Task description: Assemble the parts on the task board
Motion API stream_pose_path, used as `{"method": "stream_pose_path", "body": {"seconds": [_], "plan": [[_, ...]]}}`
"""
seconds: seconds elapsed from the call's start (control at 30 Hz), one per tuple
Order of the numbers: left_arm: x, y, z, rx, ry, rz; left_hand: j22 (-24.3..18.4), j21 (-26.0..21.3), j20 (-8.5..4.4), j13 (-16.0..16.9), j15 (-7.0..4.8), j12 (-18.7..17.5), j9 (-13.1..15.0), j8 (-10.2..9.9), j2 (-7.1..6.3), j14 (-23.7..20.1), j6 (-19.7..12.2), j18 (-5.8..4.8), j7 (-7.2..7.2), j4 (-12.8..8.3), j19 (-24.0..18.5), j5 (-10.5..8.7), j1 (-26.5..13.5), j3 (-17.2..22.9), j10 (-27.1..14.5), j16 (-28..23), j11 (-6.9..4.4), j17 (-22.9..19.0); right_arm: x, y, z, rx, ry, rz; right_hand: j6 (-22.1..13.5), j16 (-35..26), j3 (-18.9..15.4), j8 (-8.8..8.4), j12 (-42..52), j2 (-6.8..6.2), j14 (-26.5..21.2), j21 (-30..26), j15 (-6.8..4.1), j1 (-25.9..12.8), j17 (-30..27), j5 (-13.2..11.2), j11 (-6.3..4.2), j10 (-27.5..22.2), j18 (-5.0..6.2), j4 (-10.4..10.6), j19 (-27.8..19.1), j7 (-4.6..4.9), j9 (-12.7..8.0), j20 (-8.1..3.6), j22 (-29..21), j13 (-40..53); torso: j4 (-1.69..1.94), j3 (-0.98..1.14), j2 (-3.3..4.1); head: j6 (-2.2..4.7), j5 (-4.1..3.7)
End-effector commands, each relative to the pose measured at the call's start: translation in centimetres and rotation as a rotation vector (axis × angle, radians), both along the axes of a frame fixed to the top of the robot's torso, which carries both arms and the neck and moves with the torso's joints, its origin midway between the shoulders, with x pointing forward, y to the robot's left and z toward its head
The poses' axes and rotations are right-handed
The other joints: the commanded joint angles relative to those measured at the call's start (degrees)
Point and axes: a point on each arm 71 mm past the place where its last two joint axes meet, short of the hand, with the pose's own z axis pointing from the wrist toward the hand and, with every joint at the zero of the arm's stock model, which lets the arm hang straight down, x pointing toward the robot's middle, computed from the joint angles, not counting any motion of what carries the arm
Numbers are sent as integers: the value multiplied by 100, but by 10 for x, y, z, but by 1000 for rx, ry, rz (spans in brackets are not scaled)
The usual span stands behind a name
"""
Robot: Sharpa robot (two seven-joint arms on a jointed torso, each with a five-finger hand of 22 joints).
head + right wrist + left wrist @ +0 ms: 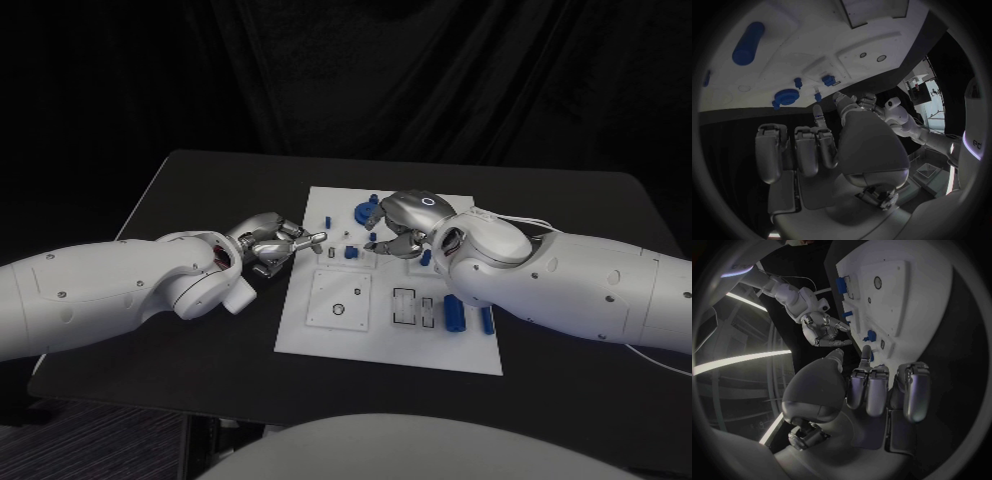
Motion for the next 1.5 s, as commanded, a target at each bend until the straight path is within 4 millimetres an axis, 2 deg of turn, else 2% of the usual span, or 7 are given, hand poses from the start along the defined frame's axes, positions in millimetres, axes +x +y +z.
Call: {"method": "stream_pose_path", "body": {"seconds": [0.03,0.43,0.53,0.57,0.67,1.13,1.5], "plan": [[1,-2,3,17,-50,-21,1287,-41,62,1500,80,20,-311,-271,34,596,-142,-55,68,-62,320,260,211,-66,594,15,102,1510,0,2,-3,-20,6,-13,-44,14,-33,-12,15,0,596,38,46,-33,1508,-16,35,608,-75,-14,503,3,-4,40,1431,1507,-10,8,-2,0,11],[1,-3,4,8,-61,-36,1297,-35,136,1500,156,20,-1030,-669,105,596,-132,-56,165,-389,328,1090,819,16,594,15,182,1510,0,13,-15,-30,14,-2,-47,14,-29,-12,15,21,596,35,50,-5,1508,35,39,608,-73,-51,500,7,-6,44,1429,1507,-7,11,-2,0,-5],[1,-4,4,4,-64,-42,1300,-29,147,1500,164,20,-1118,-679,96,596,-131,-58,178,-480,330,1308,956,91,594,15,189,1510,1,16,-17,-30,12,-2,-57,14,-27,-17,15,30,596,35,52,2,1508,63,41,608,-73,-64,500,10,-8,46,1429,1507,-5,10,-1,0,-22],[1,-4,4,3,-65,-44,1300,-31,147,1500,160,20,-1170,-660,83,596,-86,-57,174,-587,329,1577,1110,195,594,15,184,1510,1,17,-17,-30,11,-3,-63,14,-25,-19,15,37,596,33,55,13,1508,100,44,608,-72,-80,498,13,-11,48,1428,1507,-4,10,-1,0,-31],[1,-5,4,2,-66,-46,1300,-33,147,1500,160,20,-1224,-645,43,596,-83,-57,178,-695,328,1660,1238,290,594,15,184,1510,2,19,-19,-31,10,-2,-68,14,-22,-21,15,42,596,30,57,24,1508,135,46,608,-71,-98,496,15,-13,51,1426,1507,-6,12,-2,0,-39],[2,-6,3,3,-53,-57,1290,-64,159,1500,182,20,-1243,-521,-34,596,-263,-51,219,-928,309,1730,1434,491,594,15,212,1510,4,27,-27,-37,19,-1,-215,14,-21,-56,15,56,596,13,89,59,1508,316,82,608,-65,-203,481,55,-42,79,1418,1507,-7,12,-3,0,-44],[2,-6,1,10,-31,-63,1280,-97,184,1500,205,20,-1203,-277,-55,596,-396,-43,237,-966,292,1421,1346,559,594,15,235,1510,3,31,-36,-42,31,3,-137,14,-13,2,15,69,596,0,88,67,1508,349,75,608,-60,-244,472,43,-10,85,1412,1507,-7,15,-3,0,-51]]}}
